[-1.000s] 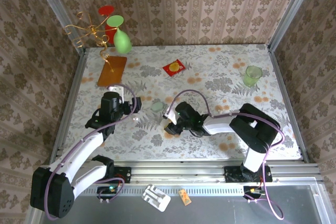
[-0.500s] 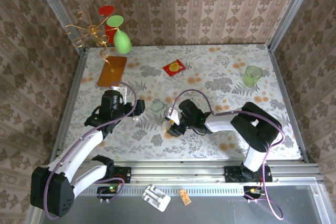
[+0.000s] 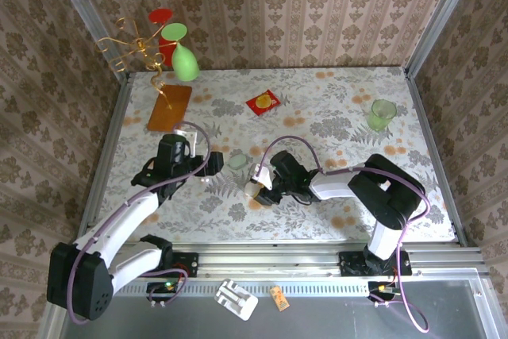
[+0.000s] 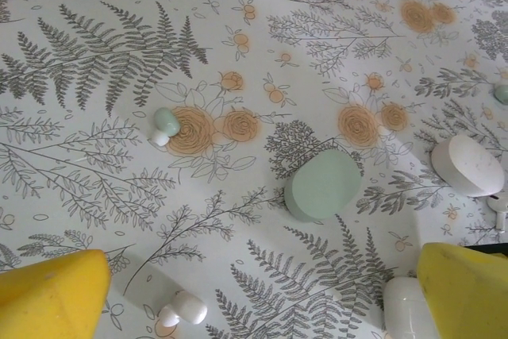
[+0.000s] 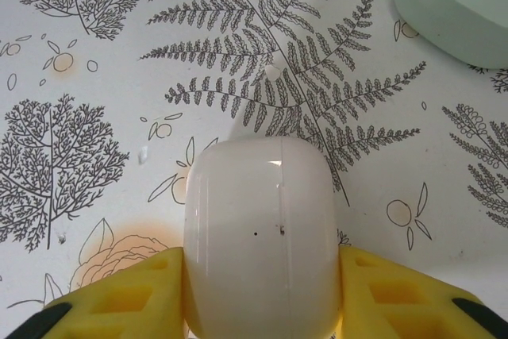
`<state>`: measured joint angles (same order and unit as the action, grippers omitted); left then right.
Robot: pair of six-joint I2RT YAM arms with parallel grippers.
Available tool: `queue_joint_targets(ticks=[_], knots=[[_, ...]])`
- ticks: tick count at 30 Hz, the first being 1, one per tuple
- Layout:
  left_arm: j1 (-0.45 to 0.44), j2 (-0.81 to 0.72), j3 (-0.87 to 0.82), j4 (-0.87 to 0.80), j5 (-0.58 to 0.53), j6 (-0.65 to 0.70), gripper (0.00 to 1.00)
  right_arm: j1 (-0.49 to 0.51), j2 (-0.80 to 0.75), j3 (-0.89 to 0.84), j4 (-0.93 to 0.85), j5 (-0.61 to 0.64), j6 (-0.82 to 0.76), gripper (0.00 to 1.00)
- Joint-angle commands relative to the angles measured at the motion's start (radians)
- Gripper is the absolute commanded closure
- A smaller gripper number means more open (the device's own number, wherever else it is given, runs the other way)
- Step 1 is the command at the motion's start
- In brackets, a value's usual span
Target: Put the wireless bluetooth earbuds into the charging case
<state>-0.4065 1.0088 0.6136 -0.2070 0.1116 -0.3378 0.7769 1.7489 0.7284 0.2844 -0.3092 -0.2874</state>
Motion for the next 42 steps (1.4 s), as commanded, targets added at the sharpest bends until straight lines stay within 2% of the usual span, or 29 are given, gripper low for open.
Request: queue_joint_targets(ticks=[1,5,8,11,15,19,27,34,39,42], knots=[[0.0,-0.002,0.015,0.034,0.052,-0.056,0.0,-0.002,-0.057,-0.017,-0.048,0.047,-0.003,0.63],[0.024,-0.041,-0.101,0.277,0.188,-0.193,0.0,-0.002,-0.145,-0.006,-0.073,0.091,-0.027,0.63],[0.028,-0.051,-0.121,0.357,0.282,-0.247,0.0,-0.002,-0.218,0.006,-0.098,0.124,-0.05,0.63],[0.032,-0.04,-0.108,0.378,0.407,-0.295,0.0,-0.003,-0.29,0.019,-0.12,0.141,-0.09,0.63],[0.024,-0.005,-0.065,0.386,0.6,-0.353,0.09,-0.002,-0.382,0.058,-0.178,0.149,-0.166,0.63],[-0.033,0.031,-0.002,0.336,0.705,-0.347,0.14,-0.002,-0.449,0.103,-0.212,0.167,-0.21,0.63],[-0.119,0.095,0.034,0.43,0.782,-0.39,0.35,0.0,-0.512,0.189,-0.298,0.122,-0.274,0.63],[-0.13,0.106,0.009,0.591,0.806,-0.458,0.56,0.001,-0.526,0.214,-0.359,0.095,-0.315,0.63],[-0.136,0.099,0.012,0.594,0.807,-0.452,0.68,0.001,-0.526,0.215,-0.359,0.086,-0.315,0.63],[-0.143,0.099,0.011,0.595,0.812,-0.449,0.68,0.0,-0.525,0.218,-0.344,0.088,-0.308,0.63]])
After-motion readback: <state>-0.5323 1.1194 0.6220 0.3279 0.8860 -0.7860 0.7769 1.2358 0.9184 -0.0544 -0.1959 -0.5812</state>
